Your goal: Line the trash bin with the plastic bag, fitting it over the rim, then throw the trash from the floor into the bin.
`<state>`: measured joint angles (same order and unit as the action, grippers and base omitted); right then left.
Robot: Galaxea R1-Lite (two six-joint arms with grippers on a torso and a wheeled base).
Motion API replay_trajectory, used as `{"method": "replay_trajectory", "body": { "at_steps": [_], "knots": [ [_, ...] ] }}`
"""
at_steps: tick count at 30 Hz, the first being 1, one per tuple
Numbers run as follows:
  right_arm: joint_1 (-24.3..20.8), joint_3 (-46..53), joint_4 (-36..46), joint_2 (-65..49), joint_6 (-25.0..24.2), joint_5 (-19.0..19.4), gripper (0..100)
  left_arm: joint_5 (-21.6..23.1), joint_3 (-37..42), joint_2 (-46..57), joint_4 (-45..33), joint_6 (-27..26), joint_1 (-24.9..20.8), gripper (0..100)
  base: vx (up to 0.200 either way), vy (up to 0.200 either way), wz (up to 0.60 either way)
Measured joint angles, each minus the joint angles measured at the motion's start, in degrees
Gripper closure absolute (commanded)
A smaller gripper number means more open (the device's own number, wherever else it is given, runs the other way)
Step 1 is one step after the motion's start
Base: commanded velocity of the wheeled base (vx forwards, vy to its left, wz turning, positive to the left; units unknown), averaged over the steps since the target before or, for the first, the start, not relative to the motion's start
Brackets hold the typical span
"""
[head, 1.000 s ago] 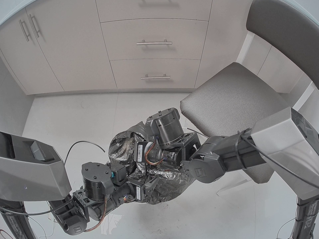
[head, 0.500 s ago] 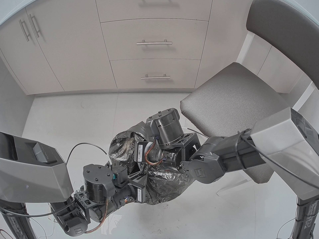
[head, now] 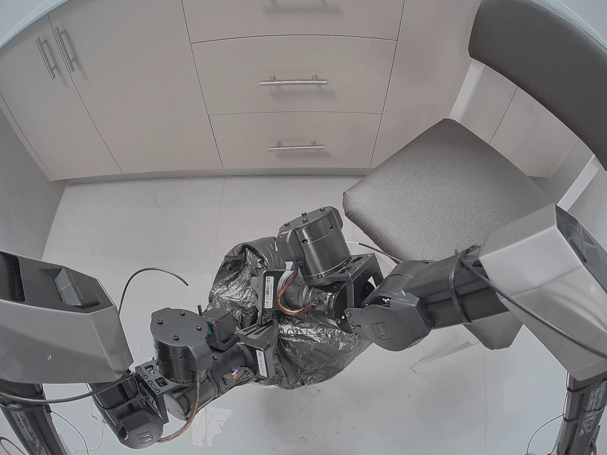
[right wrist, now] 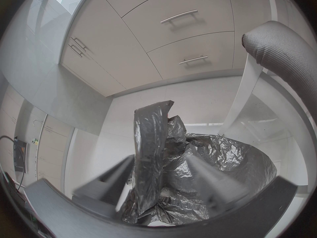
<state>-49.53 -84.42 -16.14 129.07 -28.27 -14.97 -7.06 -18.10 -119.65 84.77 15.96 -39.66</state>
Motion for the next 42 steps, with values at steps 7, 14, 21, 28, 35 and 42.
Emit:
{"method": "replay_trajectory", "body": {
  "at_steps": [7, 14, 21, 28, 35, 42],
  "knots": [
    [0.0, 0.6, -0.2, -1.0, 0.2, -0.2, 0, 0.0, -0.1, 0.2, 0.0, 0.3, 0.0, 100, 0.000, 0.000, 0.00],
    [0.7, 3.2, -0.2, -3.5, -0.3, -1.8, 0, 0.1, 0.1, 0.4, 0.0, 0.9, 1.9, 100, 0.000, 0.000, 0.00],
    [2.2, 11.8, -1.9, -7.2, -0.2, -3.5, 0, 1.6, 0.6, 0.8, 0.0, 4.8, 5.0, 100, 0.000, 0.000, 0.00],
    [5.5, 20.9, -12.3, -9.6, 4.7, -3.9, 0, 3.4, 1.2, 2.3, 0.0, 6.5, 7.0, 100, 0.000, 0.000, 0.00],
    [6.9, 26.9, -18.1, -10.6, 8.2, -3.7, 0, 3.8, 1.3, 4.0, -0.1, 6.9, 7.5, 100, 0.000, 0.000, 0.00],
    [7.2, 29.6, -18.5, -10.7, 8.3, -3.7, 0, 3.9, 1.1, 4.7, -0.1, 6.9, 7.6, 100, 0.000, 0.000, 0.00]
  ]
}}
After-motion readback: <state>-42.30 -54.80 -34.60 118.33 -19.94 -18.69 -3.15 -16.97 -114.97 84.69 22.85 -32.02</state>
